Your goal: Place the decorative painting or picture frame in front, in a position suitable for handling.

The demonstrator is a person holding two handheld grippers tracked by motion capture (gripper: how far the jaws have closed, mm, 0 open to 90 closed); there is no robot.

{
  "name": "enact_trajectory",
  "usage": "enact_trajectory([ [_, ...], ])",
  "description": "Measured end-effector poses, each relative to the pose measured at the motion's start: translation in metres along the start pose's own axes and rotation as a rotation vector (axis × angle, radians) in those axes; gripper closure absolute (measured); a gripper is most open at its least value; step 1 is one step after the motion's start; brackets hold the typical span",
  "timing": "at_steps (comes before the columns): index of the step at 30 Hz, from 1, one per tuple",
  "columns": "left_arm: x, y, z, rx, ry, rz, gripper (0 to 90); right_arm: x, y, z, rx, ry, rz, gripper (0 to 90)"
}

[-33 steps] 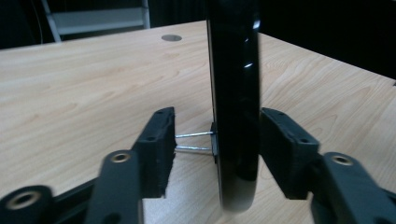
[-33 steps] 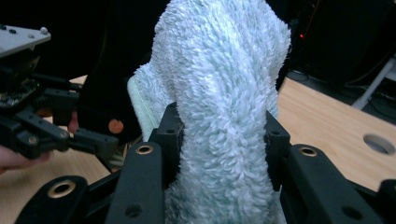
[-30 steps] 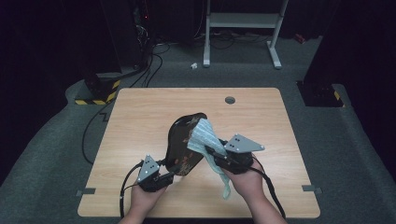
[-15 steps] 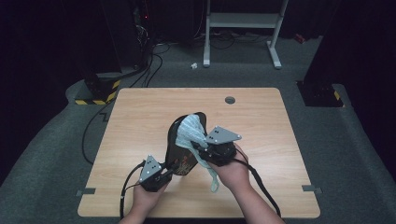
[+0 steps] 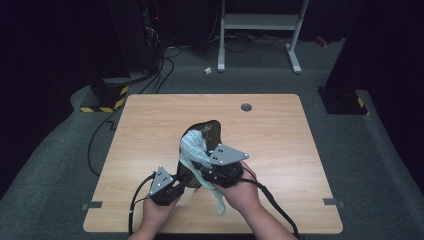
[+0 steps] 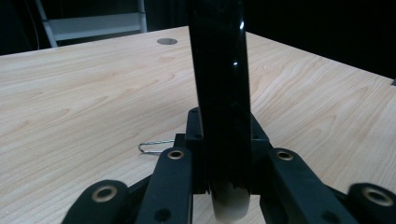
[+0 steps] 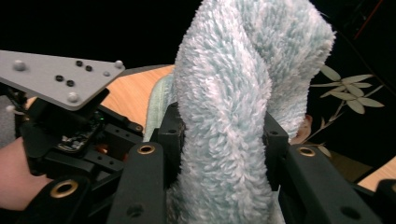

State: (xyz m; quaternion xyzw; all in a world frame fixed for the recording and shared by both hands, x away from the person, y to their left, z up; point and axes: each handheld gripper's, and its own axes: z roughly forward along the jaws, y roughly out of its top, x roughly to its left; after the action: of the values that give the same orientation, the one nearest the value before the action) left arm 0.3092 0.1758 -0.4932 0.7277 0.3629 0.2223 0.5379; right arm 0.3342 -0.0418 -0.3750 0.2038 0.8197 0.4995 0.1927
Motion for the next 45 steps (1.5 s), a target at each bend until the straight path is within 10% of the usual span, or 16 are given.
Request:
enact_trajectory([
  [14, 0.0, 0.0, 0.0, -0.002, -0.001, 0.004, 78.2, -0.075, -0.012, 0.005, 0.048, -0.213, 0.127, 64.2],
  [20, 0.0, 0.0, 0.0, 0.0, 0.001, 0.008, 78.2, -0.061, -0.009, 0.004, 0.032, -0.169, 0.097, 64.2],
  [28, 0.0, 0.0, 0.0, 0.0, -0.001, -0.003, 78.3, -0.005, 0.003, 0.005, -0.028, -0.034, 0.008, 64.2],
  [39, 0.001, 0.0, 0.0, -0.001, -0.009, -0.021, 78.7, -0.068, -0.009, 0.008, 0.021, -0.195, 0.109, 64.2],
  [45, 0.001, 0.0, 0.0, -0.003, -0.006, -0.021, 78.7, -0.072, -0.013, 0.007, 0.028, -0.213, 0.123, 64.2],
])
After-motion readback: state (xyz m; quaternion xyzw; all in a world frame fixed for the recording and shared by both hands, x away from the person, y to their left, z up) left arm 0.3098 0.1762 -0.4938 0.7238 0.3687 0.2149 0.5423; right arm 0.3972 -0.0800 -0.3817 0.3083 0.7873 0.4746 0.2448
